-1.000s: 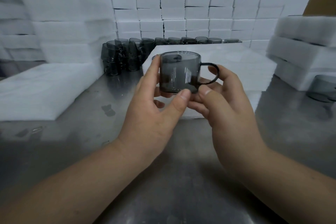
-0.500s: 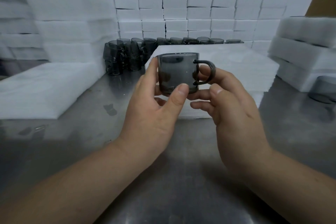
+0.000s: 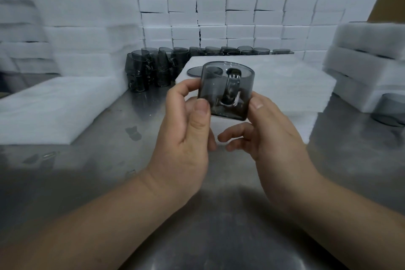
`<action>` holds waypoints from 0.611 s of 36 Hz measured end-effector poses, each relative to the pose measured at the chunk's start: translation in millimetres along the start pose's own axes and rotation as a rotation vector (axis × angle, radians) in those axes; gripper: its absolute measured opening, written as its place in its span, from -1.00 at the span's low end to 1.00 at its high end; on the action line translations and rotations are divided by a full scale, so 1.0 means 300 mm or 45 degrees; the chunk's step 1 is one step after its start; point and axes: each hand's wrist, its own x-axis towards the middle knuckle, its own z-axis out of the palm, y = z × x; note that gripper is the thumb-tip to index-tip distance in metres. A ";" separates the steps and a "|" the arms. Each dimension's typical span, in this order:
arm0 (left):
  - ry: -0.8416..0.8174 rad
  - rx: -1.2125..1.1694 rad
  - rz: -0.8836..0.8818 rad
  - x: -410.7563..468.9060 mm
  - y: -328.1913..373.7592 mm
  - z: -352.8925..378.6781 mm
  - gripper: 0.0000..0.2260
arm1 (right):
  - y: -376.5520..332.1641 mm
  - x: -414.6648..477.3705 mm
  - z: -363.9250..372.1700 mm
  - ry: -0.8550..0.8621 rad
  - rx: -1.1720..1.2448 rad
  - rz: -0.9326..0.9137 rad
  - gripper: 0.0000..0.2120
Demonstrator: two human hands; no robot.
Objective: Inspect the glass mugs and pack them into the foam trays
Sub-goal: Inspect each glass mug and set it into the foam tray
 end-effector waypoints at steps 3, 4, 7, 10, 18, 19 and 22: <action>-0.022 -0.006 -0.026 -0.003 0.004 0.002 -0.66 | -0.003 0.001 0.001 -0.058 -0.004 0.005 -0.53; -0.024 -0.008 -0.036 -0.002 0.005 0.002 -0.67 | -0.004 0.001 0.000 -0.073 -0.002 0.008 -0.53; -0.040 0.007 -0.042 -0.002 0.004 -0.001 -0.74 | -0.005 -0.001 -0.001 -0.099 0.004 -0.003 -0.59; -0.031 -0.032 -0.066 -0.002 0.000 0.000 -0.78 | -0.004 -0.006 -0.002 -0.088 -0.006 -0.044 -0.65; 0.066 0.093 -0.133 0.009 -0.011 -0.003 -0.74 | -0.013 -0.014 -0.010 -0.036 -0.045 -0.205 -0.72; 0.065 0.099 -0.153 0.010 -0.011 -0.004 -0.77 | -0.015 -0.015 -0.011 -0.033 -0.046 -0.222 -0.73; 0.098 0.103 -0.230 0.015 -0.012 -0.005 -0.80 | -0.018 -0.017 -0.011 -0.029 -0.081 -0.278 -0.75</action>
